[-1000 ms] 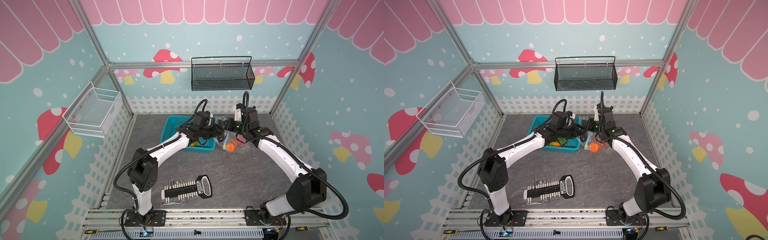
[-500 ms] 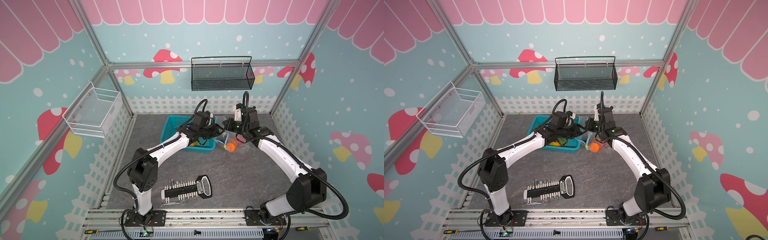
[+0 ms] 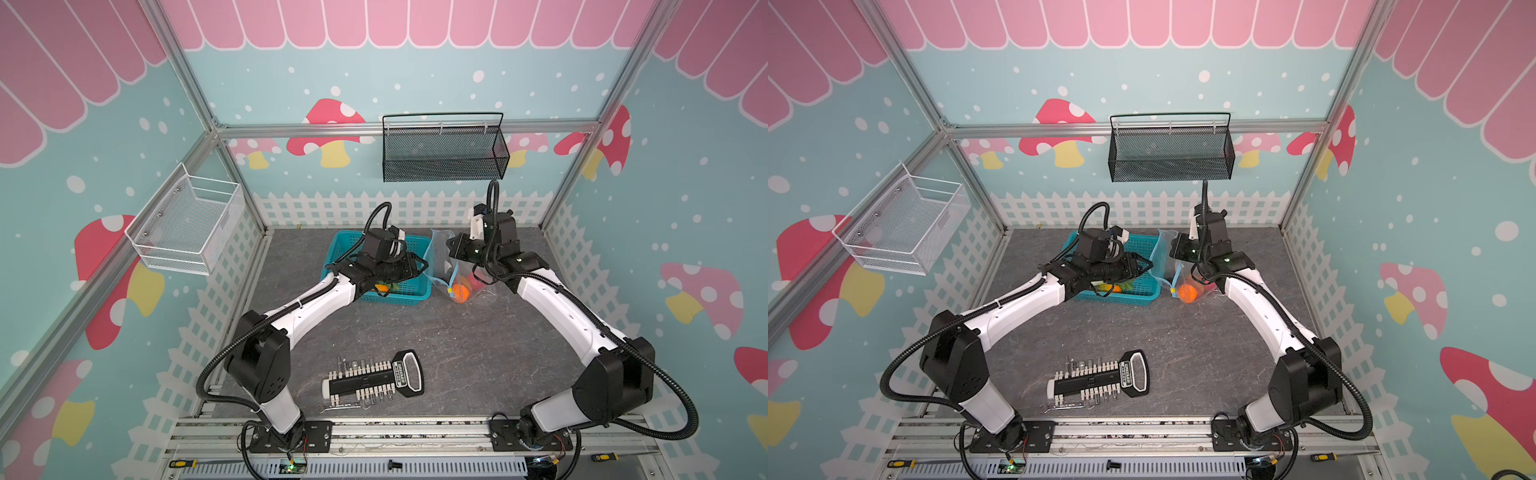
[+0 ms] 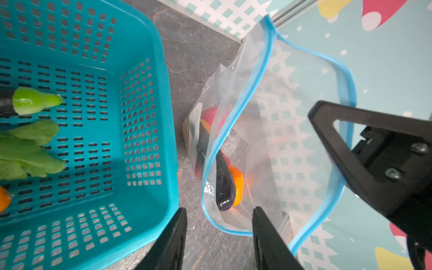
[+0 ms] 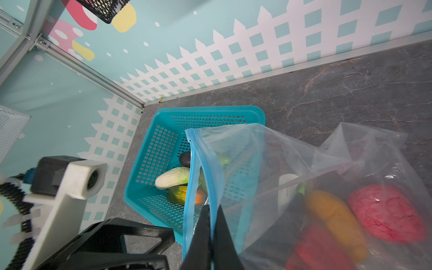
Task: Place the food in the zip-top bag and seal the zipper
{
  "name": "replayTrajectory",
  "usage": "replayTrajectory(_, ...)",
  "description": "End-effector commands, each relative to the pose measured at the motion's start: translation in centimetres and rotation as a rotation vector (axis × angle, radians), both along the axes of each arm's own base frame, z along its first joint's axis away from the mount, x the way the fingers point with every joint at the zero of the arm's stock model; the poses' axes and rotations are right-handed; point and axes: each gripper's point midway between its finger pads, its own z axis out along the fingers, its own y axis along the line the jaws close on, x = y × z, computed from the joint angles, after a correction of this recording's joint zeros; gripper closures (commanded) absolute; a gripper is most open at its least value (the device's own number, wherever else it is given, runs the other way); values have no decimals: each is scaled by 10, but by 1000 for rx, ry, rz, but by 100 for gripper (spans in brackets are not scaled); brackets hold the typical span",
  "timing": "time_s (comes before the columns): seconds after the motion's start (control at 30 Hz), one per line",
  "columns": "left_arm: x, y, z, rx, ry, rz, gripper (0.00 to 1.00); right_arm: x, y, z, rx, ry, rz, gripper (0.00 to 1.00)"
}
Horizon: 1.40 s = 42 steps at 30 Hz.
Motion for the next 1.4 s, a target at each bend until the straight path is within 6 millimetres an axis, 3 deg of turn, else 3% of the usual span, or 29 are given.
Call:
replayTrajectory(0.0,3,-15,-10,-32,29,-57,60,1,2,20,5,-46,7,98)
replayTrajectory(0.27,7,-23,-2,-64,30,-65,83,-2,-5,23,-15,-52,-14,98)
replayTrajectory(0.5,-1,-26,22,-98,5,-77,92,-2,-9,23,-22,-54,-22,98)
replayTrajectory(0.87,-6,-51,68,-162,-26,-125,95,3,-32,49,-60,-96,-73,98)
replayTrajectory(1.03,-5,-56,82,-187,-26,-122,96,4,-44,70,-77,-134,-105,98)
replayTrajectory(1.37,-11,-76,109,-229,-42,-157,95,0,-67,90,-98,-168,-155,98)
